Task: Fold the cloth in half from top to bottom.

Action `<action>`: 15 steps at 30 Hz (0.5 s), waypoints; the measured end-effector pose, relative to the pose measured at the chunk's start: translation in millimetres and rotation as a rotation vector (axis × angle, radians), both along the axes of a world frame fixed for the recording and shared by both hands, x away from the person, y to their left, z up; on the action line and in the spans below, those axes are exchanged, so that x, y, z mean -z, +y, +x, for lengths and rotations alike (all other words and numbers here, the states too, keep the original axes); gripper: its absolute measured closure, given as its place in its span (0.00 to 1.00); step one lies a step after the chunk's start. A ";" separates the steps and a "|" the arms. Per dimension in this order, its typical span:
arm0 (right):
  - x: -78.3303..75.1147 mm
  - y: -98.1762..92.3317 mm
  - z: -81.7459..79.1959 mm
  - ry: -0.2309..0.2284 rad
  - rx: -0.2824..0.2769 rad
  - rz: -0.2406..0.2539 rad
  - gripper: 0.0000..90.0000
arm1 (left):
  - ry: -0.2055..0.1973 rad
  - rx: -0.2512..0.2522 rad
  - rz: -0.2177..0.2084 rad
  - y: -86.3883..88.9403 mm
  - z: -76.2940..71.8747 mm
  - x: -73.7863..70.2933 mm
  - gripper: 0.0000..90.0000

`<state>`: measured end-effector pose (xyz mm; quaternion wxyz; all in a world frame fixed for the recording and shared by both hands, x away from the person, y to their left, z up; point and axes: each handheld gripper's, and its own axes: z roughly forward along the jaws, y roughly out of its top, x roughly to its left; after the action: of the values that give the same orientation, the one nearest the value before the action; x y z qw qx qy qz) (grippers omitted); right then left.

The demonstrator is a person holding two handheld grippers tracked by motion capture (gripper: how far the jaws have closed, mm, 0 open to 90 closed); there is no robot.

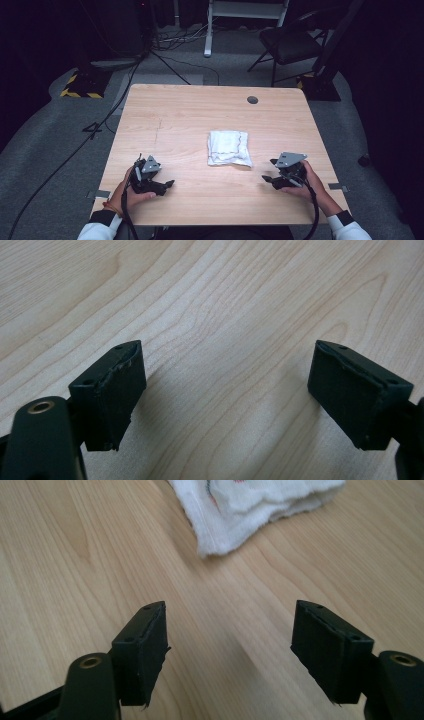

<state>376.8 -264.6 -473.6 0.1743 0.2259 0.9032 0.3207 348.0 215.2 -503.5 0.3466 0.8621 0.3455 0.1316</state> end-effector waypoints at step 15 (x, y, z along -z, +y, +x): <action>10.1 -66.7 -22.2 0.025 0.112 0.044 0.33 | 0.000 0.000 0.000 0.0 0.0 0.0 0.18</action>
<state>354.6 -331.3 -483.7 0.1758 0.2839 0.8840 0.3271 348.0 215.2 -503.5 0.3466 0.8621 0.3454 0.1316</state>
